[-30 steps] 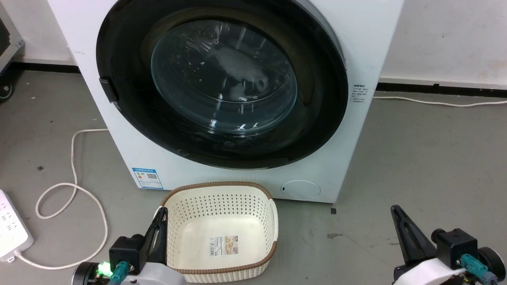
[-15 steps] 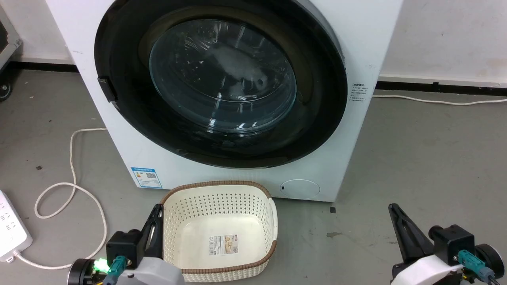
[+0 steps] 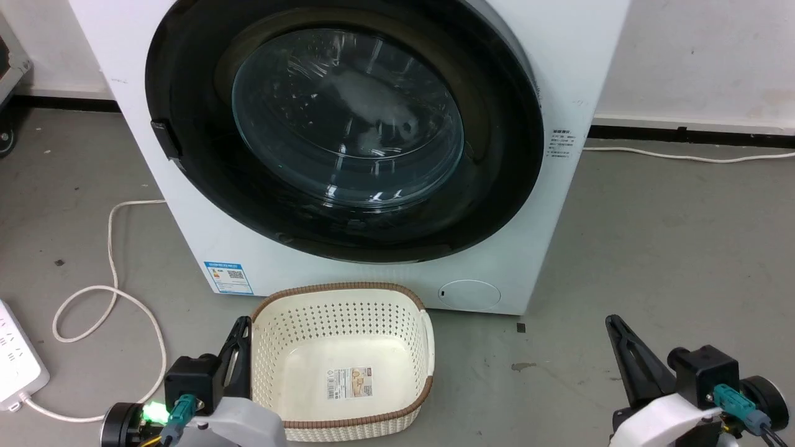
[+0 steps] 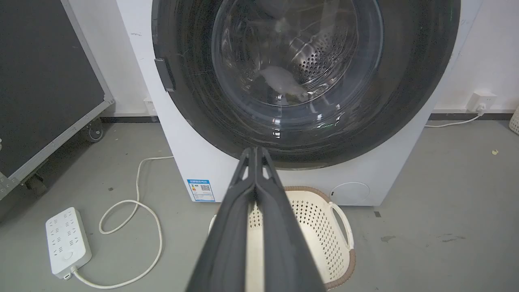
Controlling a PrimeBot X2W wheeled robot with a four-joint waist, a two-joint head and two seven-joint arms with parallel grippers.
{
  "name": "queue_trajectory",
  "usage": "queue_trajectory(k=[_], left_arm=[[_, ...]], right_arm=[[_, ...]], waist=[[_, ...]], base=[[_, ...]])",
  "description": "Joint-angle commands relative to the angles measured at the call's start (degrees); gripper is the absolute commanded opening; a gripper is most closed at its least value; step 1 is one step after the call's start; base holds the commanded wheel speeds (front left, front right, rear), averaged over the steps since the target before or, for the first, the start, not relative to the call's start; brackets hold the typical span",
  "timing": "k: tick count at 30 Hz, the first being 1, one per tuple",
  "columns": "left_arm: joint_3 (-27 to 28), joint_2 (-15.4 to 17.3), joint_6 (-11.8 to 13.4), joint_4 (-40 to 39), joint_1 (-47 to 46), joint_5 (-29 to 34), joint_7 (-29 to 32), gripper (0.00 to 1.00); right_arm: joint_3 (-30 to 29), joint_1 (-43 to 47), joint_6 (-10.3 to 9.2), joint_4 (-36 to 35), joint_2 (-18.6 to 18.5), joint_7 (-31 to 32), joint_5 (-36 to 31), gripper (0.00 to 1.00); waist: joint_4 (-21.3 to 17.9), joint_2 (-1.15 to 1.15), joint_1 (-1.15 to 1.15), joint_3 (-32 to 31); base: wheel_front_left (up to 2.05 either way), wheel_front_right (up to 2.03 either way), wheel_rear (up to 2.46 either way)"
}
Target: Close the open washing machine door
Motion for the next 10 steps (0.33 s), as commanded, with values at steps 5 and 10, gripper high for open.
queue_trajectory(k=[5, 10], left_arm=[[0.5, -0.1, 0.4, -0.5, -1.0, 0.4, 0.9, 0.0], [0.7, -0.1, 0.6, -0.8, -1.1, 0.6, 1.4, 0.0]], right_arm=[[0.2, -1.1, -0.04, -0.8, 0.3, 0.8, -0.4, 0.0], [0.4, -1.3, -0.04, -1.0, 0.3, 1.4, -0.5, 0.0]], waist=[[-0.1, 0.0, 0.0, 0.1], [-0.1, 0.0, 0.0, 0.1]], base=[[0.0, 0.0, 0.0], [0.0, 0.0, 0.0]])
